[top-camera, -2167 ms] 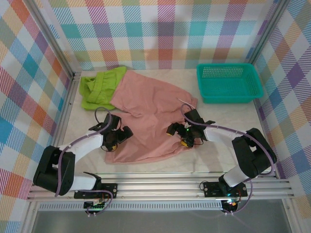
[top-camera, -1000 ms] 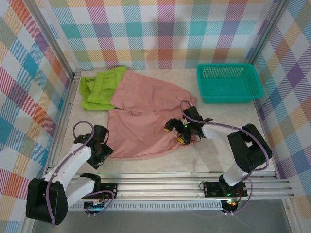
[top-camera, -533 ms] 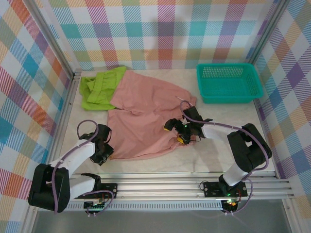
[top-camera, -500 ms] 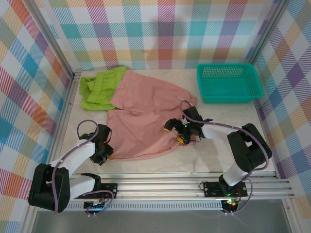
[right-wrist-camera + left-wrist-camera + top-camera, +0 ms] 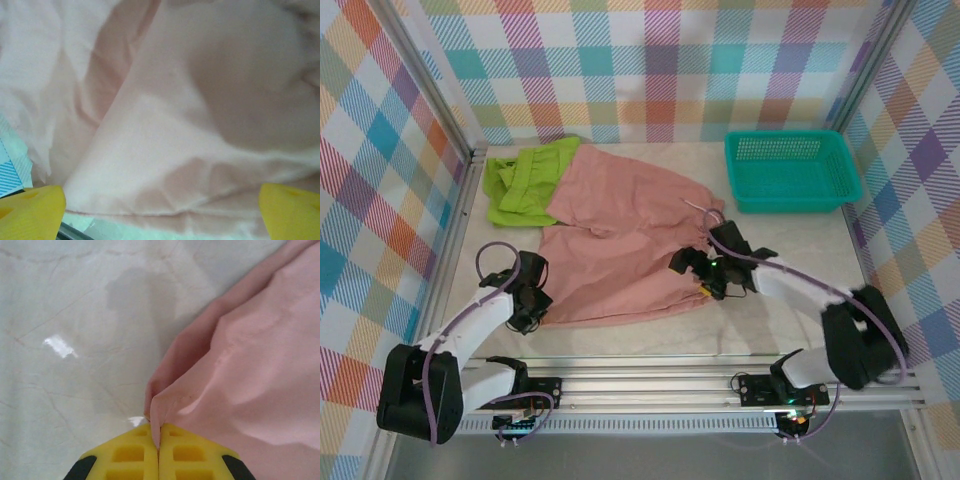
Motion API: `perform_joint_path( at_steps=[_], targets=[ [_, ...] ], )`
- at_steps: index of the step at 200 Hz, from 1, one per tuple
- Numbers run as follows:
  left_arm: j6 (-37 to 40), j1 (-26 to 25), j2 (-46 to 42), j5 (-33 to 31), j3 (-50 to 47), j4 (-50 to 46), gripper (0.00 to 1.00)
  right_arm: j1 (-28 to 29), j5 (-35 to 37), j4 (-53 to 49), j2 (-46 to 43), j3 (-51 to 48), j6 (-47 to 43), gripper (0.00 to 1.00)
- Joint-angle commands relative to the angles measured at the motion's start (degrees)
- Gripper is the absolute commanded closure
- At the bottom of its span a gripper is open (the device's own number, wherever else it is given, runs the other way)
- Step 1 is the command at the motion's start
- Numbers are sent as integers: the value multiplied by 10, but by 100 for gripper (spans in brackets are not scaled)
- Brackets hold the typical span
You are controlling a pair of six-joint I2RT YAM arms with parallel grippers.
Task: Fold and stack the shorts
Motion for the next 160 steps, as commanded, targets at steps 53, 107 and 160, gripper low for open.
perform_joint_path(
  at_steps=[53,107,160],
  targets=[
    [10,-6,-10,3,6,15,100,-153,35,-99,-125,-95,-46,19],
    [12,-6,-9,7,2,21,100,-160,-22,-15,-14,-81,-48,29],
    [11,-6,-8,7,-1,28,100,-159,-68,37,37,-92,-18,37]
  ],
)
